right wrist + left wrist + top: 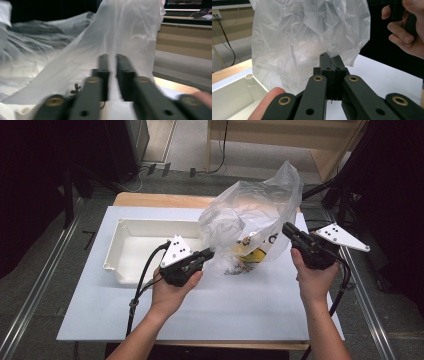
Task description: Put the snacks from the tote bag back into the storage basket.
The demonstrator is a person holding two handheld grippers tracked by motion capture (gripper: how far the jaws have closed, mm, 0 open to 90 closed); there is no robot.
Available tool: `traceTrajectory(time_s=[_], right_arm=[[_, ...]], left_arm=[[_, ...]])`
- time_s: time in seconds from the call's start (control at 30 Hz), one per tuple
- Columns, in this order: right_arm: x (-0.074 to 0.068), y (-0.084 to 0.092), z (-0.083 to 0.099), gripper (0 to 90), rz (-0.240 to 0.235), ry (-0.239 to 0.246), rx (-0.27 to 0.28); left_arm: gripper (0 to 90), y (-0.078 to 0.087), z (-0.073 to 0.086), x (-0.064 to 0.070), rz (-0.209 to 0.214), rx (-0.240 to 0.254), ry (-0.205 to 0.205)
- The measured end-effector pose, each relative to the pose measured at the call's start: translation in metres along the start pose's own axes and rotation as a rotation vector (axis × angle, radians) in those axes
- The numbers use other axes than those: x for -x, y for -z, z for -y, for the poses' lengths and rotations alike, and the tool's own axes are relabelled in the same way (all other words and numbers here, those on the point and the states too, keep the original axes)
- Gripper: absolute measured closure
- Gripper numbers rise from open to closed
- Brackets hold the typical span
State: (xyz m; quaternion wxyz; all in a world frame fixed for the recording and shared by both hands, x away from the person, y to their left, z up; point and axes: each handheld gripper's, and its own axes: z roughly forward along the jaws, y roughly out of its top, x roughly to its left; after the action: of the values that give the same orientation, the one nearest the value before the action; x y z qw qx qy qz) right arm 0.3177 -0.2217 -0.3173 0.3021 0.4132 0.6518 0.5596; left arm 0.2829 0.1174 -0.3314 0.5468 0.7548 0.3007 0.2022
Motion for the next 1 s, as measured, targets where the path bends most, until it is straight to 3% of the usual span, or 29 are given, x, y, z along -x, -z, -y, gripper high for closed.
traceTrajectory(time_s=[0.07,0.1,0.2,0.3,0.4,0.6,0.9,0.93,1.0], right_arm=[[0.000,0.000,0.002,90.0,0.009,-0.020,0.013],[0.000,0.001,0.002,84.8,0.008,-0.034,0.026],[0.003,0.004,0.003,53.7,-0.037,-0.090,0.082],[0.003,0.008,0.000,34.0,-0.026,-0.106,0.118],[0.001,0.013,-0.004,28.6,-0.026,-0.130,0.143],[-0.008,0.014,-0.016,17.3,-0.012,-0.108,0.146],[-0.012,-0.021,-0.010,16.1,0.042,-0.144,0.011],[-0.012,-0.023,-0.008,21.3,0.044,-0.151,0.009],[-0.013,-0.026,-0.005,42.2,0.057,-0.157,0.003]], left_arm=[[90.0,-0.001,0.001,0.000,0.001,-0.002,0.001],[90.0,-0.001,0.002,0.000,0.000,-0.003,0.000],[90.0,-0.002,0.005,0.001,0.002,-0.006,0.003],[90.0,-0.004,0.008,0.002,0.001,-0.013,-0.005],[90.0,-0.006,0.011,0.005,0.004,-0.021,-0.012],[90.0,-0.011,0.015,0.012,0.022,-0.031,-0.033],[90.0,-0.014,0.020,0.021,0.065,-0.037,-0.057],[90.0,-0.014,0.021,0.022,0.073,-0.041,-0.067],[90.0,-0.015,0.023,0.024,0.085,-0.043,-0.076]])
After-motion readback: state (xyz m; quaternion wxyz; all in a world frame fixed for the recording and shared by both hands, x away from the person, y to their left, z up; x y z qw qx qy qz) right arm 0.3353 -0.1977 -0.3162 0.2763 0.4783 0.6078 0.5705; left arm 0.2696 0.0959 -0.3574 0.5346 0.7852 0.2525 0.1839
